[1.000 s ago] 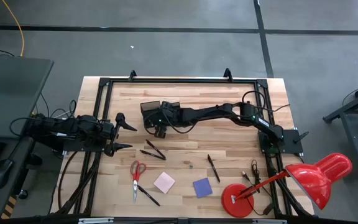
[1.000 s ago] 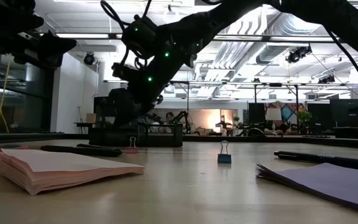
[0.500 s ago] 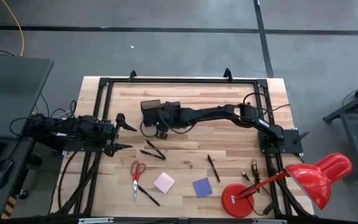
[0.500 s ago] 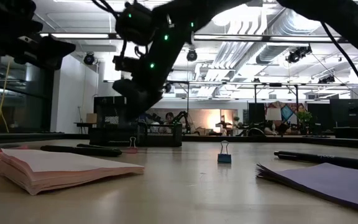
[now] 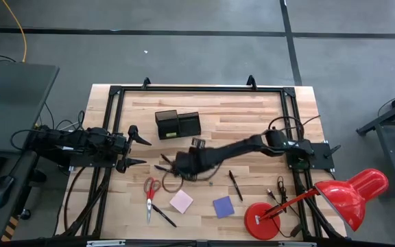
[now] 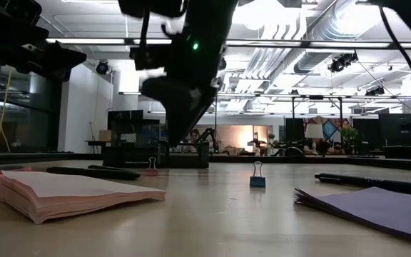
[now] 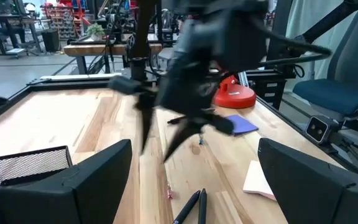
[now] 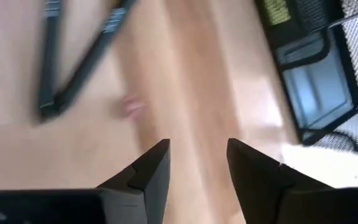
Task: Pick and place office supplies into organizer
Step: Put the blue binder clip into the black desk organizer
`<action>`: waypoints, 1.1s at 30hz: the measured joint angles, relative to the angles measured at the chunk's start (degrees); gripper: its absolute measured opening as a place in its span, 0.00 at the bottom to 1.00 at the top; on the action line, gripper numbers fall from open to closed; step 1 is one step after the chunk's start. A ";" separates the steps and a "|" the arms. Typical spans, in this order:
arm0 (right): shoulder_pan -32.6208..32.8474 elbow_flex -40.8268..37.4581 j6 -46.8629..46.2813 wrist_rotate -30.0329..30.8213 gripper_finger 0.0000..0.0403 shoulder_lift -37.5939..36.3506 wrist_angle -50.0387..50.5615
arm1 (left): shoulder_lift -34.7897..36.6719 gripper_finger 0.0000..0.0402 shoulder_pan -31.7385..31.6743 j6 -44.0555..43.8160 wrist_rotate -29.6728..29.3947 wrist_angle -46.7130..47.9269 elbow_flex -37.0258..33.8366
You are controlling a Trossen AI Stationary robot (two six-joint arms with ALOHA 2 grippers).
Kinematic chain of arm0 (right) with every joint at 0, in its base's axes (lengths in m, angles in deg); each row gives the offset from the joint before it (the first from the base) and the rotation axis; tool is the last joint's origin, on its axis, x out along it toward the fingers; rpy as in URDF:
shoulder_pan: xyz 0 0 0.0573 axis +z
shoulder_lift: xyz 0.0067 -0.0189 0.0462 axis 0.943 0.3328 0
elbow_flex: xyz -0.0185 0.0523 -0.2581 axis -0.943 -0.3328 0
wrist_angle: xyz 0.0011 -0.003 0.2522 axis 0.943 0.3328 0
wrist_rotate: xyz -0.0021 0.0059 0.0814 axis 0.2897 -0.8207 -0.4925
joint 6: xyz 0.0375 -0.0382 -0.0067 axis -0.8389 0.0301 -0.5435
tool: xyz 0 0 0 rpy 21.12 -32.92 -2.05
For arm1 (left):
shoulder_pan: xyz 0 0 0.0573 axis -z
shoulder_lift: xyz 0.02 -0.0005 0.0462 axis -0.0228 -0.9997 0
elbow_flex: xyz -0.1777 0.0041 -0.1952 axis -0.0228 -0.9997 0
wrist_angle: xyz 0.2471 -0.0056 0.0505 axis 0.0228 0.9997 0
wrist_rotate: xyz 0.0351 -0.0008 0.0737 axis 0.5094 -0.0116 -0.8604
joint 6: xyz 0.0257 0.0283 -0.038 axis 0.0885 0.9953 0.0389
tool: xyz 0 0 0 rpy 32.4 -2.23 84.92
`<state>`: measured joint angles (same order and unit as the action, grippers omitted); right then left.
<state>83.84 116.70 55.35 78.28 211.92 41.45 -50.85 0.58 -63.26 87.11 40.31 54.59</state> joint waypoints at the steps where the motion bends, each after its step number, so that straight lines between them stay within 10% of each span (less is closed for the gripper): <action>1: 1.17 0.00 -1.17 0.01 0.41 -0.19 0.67 | 0.00 0.83 -0.02 0.00 0.00 0.00 0.00; 16: 17.36 -0.04 -19.17 2.63 0.59 -6.19 2.06 | 0.00 0.83 -0.01 0.00 -0.01 -0.13 -0.01; 33: 25.30 -17.43 -10.13 7.21 0.59 -10.81 -32.76 | 0.02 0.83 -0.01 1.55 -0.02 -1.64 -0.02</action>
<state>109.15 99.28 45.22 85.49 201.11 8.68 -50.83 0.57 -61.71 87.09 38.67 54.57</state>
